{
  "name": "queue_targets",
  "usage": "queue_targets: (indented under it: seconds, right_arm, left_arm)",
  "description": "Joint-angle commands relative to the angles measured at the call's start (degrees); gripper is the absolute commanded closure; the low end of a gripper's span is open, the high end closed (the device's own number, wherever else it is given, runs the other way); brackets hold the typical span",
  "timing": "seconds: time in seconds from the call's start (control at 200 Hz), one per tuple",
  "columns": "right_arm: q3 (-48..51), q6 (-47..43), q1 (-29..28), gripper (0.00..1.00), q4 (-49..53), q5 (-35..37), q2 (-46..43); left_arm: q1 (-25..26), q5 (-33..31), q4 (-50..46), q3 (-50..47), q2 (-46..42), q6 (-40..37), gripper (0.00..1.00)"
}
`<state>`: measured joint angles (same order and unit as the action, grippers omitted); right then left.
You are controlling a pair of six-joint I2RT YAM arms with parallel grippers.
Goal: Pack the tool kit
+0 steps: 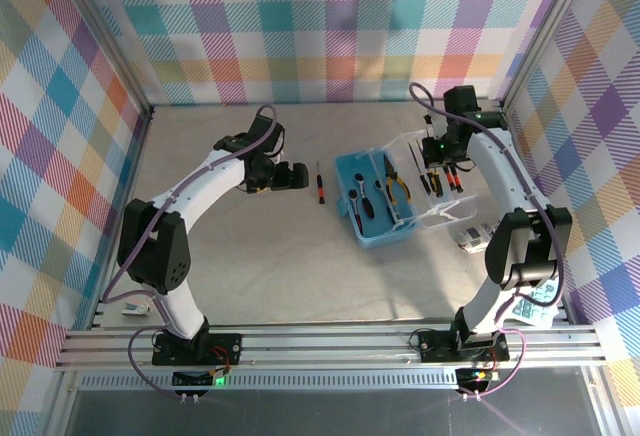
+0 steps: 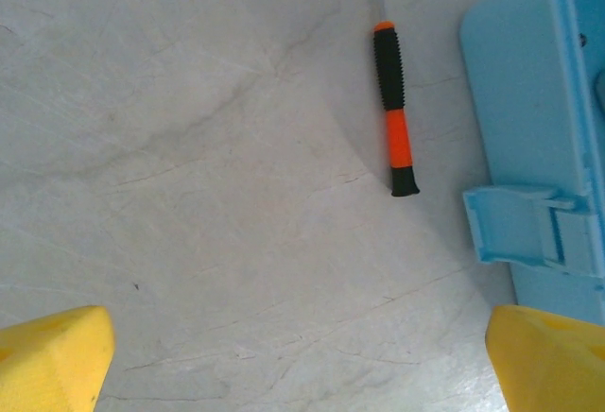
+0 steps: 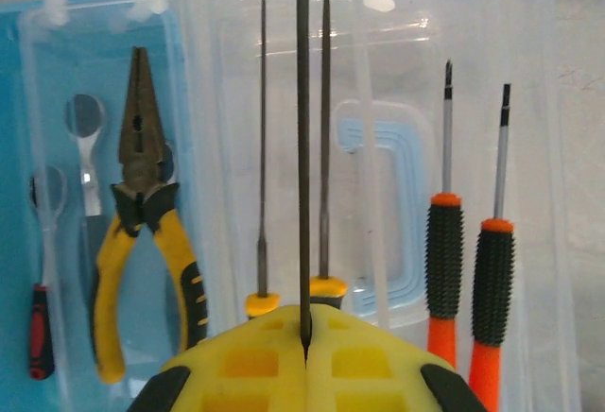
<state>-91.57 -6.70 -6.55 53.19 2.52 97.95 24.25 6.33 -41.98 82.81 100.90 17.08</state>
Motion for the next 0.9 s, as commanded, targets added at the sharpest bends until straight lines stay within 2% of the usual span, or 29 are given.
queue_targets:
  seconds: [0.0, 0.19, 0.37, 0.42, 0.495, 0.575, 0.745, 0.895]
  right_arm:
    - [-2.7, -3.4, 0.0, 1.0, 0.1, -0.1, 1.0]
    - [-2.8, -3.0, -0.1, 1.0, -0.5, -3.1, 3.4]
    - [-2.9, -3.2, -0.2, 0.91, -0.5, -4.4, 4.4]
    - [-3.1, -3.4, -0.2, 0.84, -0.4, -4.4, 4.7]
    - [-3.8, -3.3, -0.3, 0.62, 0.2, -4.3, 4.9]
    - [-4.9, -2.8, -0.3, 0.5, 1.5, -4.3, 4.6]
    - [-7.3, -1.4, -0.9, 0.43, 4.5, -4.2, 1.2]
    - [-6.0, 0.2, -1.9, 0.35, 4.7, -6.3, -4.2]
  left_arm:
    - [0.6, 0.3, -0.2, 1.4, 1.9, -0.4, 0.0]
    - [1.6, 1.8, -0.2, 3.6, 5.0, -0.6, 0.01]
    - [1.9, 2.2, -0.3, 5.2, 6.8, -0.7, 0.02]
    - [1.9, 2.4, -0.2, 5.5, 7.5, -0.7, 0.02]
    - [2.2, 2.4, 0.0, 6.0, 8.4, -0.7, 0.03]
    - [2.9, 1.8, 0.1, 6.2, 9.8, -0.5, 0.05]
    - [6.4, 0.1, 0.5, 6.2, 13.1, 0.2, 0.07]
    - [7.4, 0.8, 3.3, 6.0, 15.4, 1.8, 0.08]
